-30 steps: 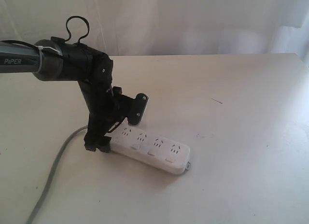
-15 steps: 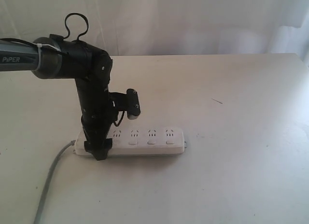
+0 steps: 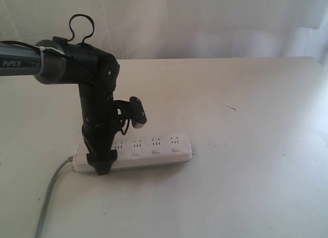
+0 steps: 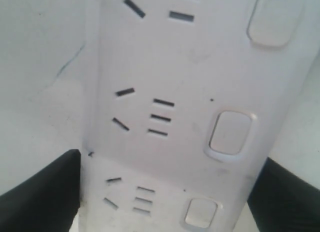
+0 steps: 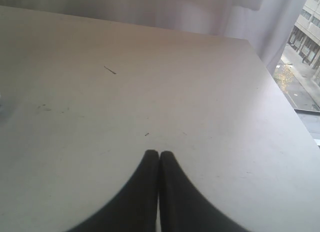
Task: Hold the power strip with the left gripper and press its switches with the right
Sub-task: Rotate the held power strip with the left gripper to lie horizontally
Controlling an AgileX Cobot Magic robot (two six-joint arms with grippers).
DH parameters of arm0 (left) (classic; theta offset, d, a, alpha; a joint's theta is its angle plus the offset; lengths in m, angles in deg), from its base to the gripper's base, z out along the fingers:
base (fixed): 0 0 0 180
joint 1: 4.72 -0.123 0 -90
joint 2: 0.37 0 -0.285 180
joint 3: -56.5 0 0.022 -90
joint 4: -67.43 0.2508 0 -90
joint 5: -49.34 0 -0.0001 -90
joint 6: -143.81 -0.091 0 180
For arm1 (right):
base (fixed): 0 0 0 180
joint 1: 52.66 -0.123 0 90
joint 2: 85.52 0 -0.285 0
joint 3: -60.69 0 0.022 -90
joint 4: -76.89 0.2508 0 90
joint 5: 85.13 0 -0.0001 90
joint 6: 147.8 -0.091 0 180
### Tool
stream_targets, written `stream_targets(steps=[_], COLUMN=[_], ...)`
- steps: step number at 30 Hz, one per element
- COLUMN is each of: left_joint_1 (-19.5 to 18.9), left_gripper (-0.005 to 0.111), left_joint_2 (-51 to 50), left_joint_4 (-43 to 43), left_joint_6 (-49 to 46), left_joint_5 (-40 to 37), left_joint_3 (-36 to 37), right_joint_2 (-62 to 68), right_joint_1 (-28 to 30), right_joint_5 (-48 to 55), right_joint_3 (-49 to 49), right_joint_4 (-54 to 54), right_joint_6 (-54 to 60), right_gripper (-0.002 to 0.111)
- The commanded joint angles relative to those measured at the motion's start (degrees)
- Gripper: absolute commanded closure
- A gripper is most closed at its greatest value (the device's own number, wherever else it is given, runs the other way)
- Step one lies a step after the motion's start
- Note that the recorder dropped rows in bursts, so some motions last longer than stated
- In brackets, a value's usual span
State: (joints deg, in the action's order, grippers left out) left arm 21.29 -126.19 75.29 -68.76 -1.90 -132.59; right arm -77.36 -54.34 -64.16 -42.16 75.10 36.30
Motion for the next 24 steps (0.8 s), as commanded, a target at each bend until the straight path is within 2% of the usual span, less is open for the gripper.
stream_targets(steps=[1, 9, 13, 17, 18, 20, 24], left_joint_1=[-0.12, -0.12, -0.12, -0.12, -0.12, -0.21, -0.96], left_gripper=[0.107, 0.107, 0.107, 0.107, 0.107, 0.107, 0.107], left_joint_2=[-0.86, -0.31, 3.09, 8.68, 12.06, 16.59, 22.51], left_joint_4=[0.77, 1.31, 1.31, 1.56, 1.81, 2.25, 1.92], left_joint_6=[2.09, 4.29, 3.89, 3.89, 3.89, 3.89, 5.41], left_joint_5=[-4.63, -6.85, -1.58, 7.09, 11.66, 16.00, 21.46], left_joint_3=[0.94, 1.04, 3.57, 9.68, 13.75, 19.47, 27.12], right_joint_2=[-0.37, -0.37, -0.37, -0.37, -0.37, -0.37, -0.37], right_joint_1=[0.49, 0.49, 0.49, 0.49, 0.49, 0.49, 0.49], right_joint_5=[-0.87, -0.87, -0.87, -0.87, -0.87, -0.87, -0.87], right_joint_3=[0.07, 0.07, 0.07, 0.07, 0.07, 0.07, 0.07], right_joint_4=[-0.19, -0.19, -0.19, -0.19, -0.19, -0.19, -0.19], right_joint_6=[0.18, 0.18, 0.18, 0.18, 0.18, 0.18, 0.18], right_gripper=[0.108, 0.108, 0.108, 0.108, 0.108, 0.108, 0.108])
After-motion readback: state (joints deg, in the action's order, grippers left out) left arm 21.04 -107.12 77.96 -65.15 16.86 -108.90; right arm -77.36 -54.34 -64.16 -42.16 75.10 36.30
